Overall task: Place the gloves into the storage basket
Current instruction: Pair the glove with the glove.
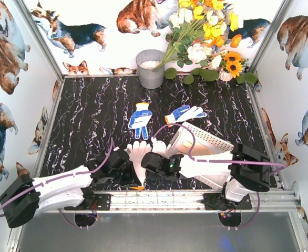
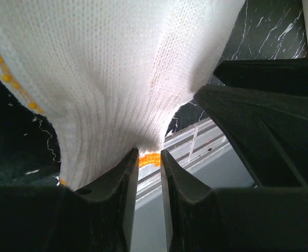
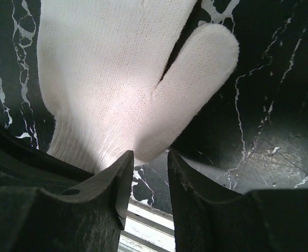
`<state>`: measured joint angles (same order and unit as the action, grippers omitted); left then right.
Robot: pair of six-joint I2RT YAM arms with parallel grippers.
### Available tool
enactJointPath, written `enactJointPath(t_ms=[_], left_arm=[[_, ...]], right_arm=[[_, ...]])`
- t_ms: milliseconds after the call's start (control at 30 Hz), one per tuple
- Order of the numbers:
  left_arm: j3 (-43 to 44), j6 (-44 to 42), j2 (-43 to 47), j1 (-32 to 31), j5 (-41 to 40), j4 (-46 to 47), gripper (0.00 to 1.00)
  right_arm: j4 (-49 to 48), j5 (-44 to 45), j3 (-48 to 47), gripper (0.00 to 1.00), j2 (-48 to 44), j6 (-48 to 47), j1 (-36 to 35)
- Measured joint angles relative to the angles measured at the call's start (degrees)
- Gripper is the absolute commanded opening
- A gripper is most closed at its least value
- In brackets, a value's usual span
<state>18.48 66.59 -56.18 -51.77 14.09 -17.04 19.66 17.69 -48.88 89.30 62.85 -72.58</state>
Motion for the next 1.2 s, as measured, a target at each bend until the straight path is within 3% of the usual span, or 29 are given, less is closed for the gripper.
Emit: enactJointPath(t_ms=[367, 567, 833, 933, 1067, 1200], left_arm=[[-1.16, 3.41, 5.29, -1.57, -3.32, 2.08, 0.32], [2.36, 1.36, 5.55, -0.44, -6.71, -0.42, 0.33], [10.45, -7.23, 4.17, 7.76, -10.12, -7.80, 0.33], [11.19, -10.40, 4.04, 12.41, -10.08, -8.46, 0.32], [11.08, -13.20, 2.29, 16.26, -9.11, -8.13, 0.29], [10.49, -15.32, -0.39, 17.49, -8.24, -7.02, 0.27]], right_arm=[[-3.26, -1.03, -1.49, 0.30, 4.76, -3.50, 0.37], [-7.37, -2.64, -1.49, 0.33, 5.92, -8.22, 3.48], [-9.57, -4.76, -7.06, 0.41, 10.23, -22.43, 7.37], [-9.14, -6.05, -10.12, 0.48, 10.97, -25.68, 8.44], [-8.37, -7.21, -12.22, 0.53, 10.23, -26.75, 9.38], [-7.69, -10.54, -10.21, 0.50, 6.51, -23.28, 9.42]])
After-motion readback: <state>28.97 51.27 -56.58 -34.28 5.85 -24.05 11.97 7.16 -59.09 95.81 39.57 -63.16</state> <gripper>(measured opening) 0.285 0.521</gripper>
